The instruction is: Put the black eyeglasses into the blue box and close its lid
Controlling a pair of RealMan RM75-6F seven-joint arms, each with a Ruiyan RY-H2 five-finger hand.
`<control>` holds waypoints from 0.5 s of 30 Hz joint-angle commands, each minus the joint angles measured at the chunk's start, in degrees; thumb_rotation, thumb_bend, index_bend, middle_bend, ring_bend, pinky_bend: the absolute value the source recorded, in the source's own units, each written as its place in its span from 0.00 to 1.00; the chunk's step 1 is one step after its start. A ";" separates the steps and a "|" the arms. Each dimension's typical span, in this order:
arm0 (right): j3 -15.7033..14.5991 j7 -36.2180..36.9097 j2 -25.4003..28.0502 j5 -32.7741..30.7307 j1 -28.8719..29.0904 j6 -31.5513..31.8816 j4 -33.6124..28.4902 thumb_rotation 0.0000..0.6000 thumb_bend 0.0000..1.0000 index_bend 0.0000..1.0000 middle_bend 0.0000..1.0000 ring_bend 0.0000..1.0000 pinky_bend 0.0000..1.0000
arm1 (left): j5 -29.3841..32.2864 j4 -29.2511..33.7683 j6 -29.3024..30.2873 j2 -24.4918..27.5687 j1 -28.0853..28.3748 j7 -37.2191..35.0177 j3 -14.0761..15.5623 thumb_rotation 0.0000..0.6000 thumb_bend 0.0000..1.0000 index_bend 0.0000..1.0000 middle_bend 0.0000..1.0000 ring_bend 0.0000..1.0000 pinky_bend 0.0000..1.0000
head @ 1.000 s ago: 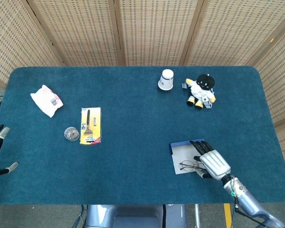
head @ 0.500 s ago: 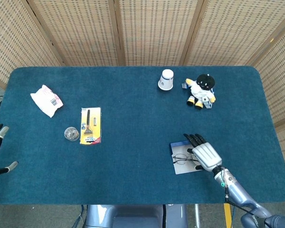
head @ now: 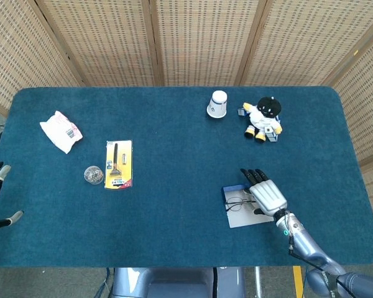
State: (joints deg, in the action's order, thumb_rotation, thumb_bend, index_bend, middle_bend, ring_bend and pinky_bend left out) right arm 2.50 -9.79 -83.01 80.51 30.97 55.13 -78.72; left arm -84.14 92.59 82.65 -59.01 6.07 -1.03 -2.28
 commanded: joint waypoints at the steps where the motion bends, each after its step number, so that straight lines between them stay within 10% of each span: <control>1: 1.07 -1.39 -1.10 -1.81 0.83 -1.15 1.22 1.00 0.57 0.65 0.00 0.00 0.06 | 0.09 -0.02 -0.07 0.02 0.00 -0.06 -0.02 1.00 0.00 0.00 0.00 0.00 0.00; 15: 0.35 -2.78 -0.37 -2.31 1.24 -2.02 3.74 1.00 0.57 0.65 0.00 0.00 0.07 | 0.02 0.02 -0.06 0.12 -0.03 -0.33 -0.03 1.00 0.00 0.00 0.00 0.00 0.00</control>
State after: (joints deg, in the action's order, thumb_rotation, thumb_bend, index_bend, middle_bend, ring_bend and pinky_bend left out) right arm 2.92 -12.79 -83.51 78.07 32.22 53.04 -75.20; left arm -84.12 92.60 82.58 -58.90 6.05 -1.35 -2.31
